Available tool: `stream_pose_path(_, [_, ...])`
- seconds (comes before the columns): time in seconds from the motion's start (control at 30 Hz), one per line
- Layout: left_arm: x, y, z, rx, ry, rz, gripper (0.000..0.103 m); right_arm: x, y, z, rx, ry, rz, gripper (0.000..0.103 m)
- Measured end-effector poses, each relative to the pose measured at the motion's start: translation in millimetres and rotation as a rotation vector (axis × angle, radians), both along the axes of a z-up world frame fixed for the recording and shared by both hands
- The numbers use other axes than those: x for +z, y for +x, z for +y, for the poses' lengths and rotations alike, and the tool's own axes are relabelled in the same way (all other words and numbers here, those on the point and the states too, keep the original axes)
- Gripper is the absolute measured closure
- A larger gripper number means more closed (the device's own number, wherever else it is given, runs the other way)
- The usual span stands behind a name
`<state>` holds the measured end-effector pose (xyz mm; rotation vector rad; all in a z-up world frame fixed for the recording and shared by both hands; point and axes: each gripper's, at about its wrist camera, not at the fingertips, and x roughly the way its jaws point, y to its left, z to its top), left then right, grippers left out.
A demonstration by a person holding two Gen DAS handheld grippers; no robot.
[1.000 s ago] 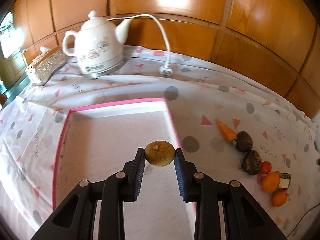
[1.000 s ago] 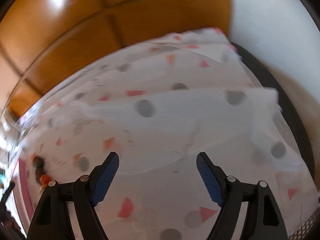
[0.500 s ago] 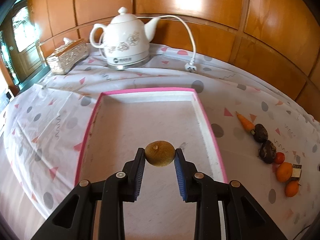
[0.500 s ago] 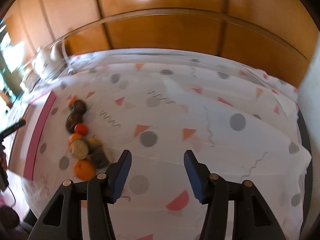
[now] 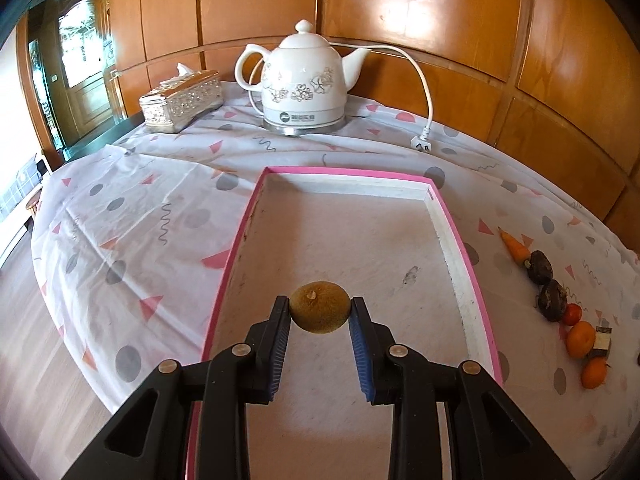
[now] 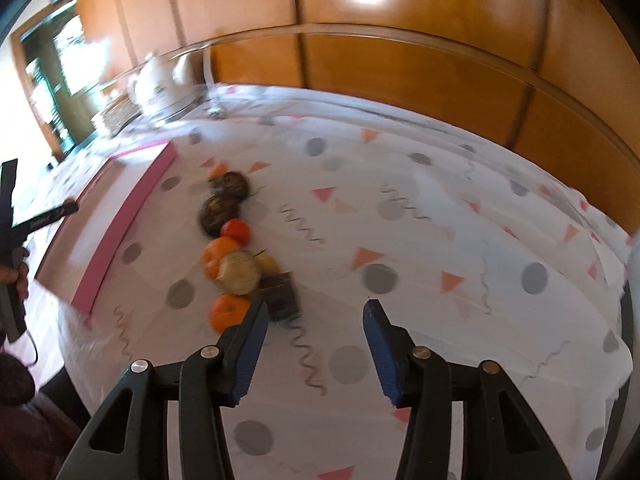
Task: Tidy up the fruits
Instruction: 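Carry the potato over the pink tray and open the left tool, then grasp the bark-covered cylinder with the right tool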
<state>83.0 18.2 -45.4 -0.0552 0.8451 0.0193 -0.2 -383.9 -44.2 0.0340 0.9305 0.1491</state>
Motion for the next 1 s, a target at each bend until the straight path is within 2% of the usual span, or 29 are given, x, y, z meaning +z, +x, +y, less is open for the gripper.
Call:
stream_pose_path(0.17, [-1,-9,5,0.008,-0.008,0.002,0.072,-8,0,20,0.073,-0.032,0.028,0.054])
stream_pose_path(0.3, [1,-18,8,0.02,-0.008,-0.015,0.062,-13,0,26,0.087,-0.044,0.033,0.054])
stream_pose_path(0.37, [2,-21,10,0.026,-0.013,-0.02,0.062,-14,0,28,0.09,-0.047,0.036,0.056])
stream_pose_path(0.57, [6,-37,17,0.055,-0.024,-0.04,0.04,-17,1,30,0.09,-0.056,0.045,0.057])
stream_pose_path(0.7, [14,-46,22,0.051,-0.029,-0.07,0.033,-18,2,28,0.075,-0.055,0.049,0.056])
stream_pose_path(1.0, [27,-64,26,-0.014,-0.01,-0.124,0.029,-16,6,32,0.055,-0.025,0.056,0.056])
